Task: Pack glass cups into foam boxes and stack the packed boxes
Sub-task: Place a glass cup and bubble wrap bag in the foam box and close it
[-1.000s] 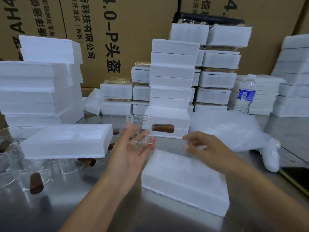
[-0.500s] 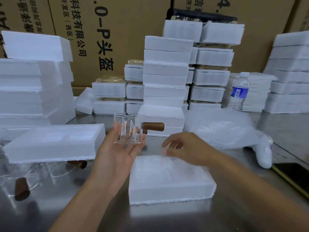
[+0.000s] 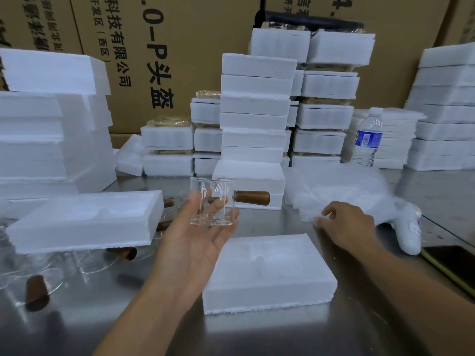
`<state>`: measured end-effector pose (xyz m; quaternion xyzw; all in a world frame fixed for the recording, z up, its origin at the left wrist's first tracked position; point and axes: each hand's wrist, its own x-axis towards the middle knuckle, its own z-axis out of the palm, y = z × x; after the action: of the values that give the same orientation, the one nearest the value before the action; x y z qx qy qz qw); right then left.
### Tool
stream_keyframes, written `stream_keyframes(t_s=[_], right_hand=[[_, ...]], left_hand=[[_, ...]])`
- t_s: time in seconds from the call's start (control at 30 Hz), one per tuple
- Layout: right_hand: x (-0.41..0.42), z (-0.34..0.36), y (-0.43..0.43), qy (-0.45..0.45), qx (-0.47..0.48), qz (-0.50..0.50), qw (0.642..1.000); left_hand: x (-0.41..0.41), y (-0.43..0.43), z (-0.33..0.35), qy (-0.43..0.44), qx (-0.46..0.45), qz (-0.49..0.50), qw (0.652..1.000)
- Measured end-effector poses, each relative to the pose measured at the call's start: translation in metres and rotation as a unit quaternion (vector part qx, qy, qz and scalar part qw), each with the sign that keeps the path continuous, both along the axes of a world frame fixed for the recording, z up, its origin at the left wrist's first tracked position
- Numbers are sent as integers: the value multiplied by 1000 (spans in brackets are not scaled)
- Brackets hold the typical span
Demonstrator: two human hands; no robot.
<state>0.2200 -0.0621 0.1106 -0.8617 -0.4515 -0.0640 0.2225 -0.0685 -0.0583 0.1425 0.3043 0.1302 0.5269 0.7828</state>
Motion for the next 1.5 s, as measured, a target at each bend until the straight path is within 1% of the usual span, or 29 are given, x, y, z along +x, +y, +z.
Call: stream_keyframes(t_s=[0.13, 0.17, 0.23, 0.33, 0.4, 0.43, 0.5, 0.63, 0.7, 0.73, 0.8, 0.9, 1.0, 1.07, 1.13, 1.17, 1.2, 1.23, 1.27, 1.33, 1.4, 1.47, 1.5], right_hand=[[0, 5, -2, 6, 41, -13, 999], [-1, 8, -2, 9, 72, -18, 997], [-5, 16, -2, 15, 164, -14, 986], [-19, 36, -2, 42, 299, 59, 952], [-36, 51, -2, 70, 334, 126, 931], [-47, 58, -3, 79, 332, 160, 926], [-72, 69, -7, 76, 298, 233, 922], [-120, 68, -29, 4, 168, 388, 906], [-140, 58, -39, -56, 104, 423, 898], [-148, 51, -43, -81, 90, 435, 892], [-159, 41, -48, -119, 85, 457, 877], [-166, 32, -53, -138, 74, 492, 856], [-163, 29, -59, -118, 87, 488, 860], [-154, 28, -61, -76, 154, 462, 870], [-142, 29, -60, 24, 263, 395, 880], [-135, 30, -59, 89, 311, 359, 876], [-129, 31, -57, 147, 344, 332, 866], [-123, 31, -56, 183, 366, 318, 855], [-118, 31, -56, 196, 377, 312, 850], [-113, 33, -57, 180, 353, 329, 857], [-112, 33, -58, 91, 288, 360, 883], [-111, 32, -57, -1, 234, 380, 895], [-111, 32, -57, -26, 214, 380, 900]], left_hand=[[-1, -1, 1, -10, 3, -2, 1000], [-1, 0, 1, -14, 0, -4, 1000], [0, -1, 0, -27, -8, -12, 1000], [1, -3, -1, -40, -12, -22, 999], [0, -5, 0, -46, -10, -27, 999], [-1, -5, 1, -50, -8, -29, 998], [-4, -4, 3, -64, -3, -31, 997], [-12, -2, 10, -128, -5, -36, 991], [-16, -2, 13, -151, -1, -42, 988], [-18, -2, 13, -157, 2, -47, 987], [-20, -1, 13, -164, 4, -58, 985], [-18, -1, 12, -161, 1, -60, 985], [-15, -1, 9, -138, 9, -54, 989], [-15, 0, 7, -128, 13, -58, 990], [-15, 1, 8, -123, 17, -63, 990], [-15, 1, 8, -115, 23, -62, 991], [-15, 2, 9, -101, 29, -59, 993], [-13, 2, 9, -80, 37, -53, 995], [-12, 2, 9, -55, 50, -49, 996], [-7, 1, 7, -13, 74, -52, 996], [-2, -2, 5, 23, 91, -65, 994], [2, -4, 3, 69, 116, -68, 989], [4, -5, 3, 94, 131, -62, 985]])
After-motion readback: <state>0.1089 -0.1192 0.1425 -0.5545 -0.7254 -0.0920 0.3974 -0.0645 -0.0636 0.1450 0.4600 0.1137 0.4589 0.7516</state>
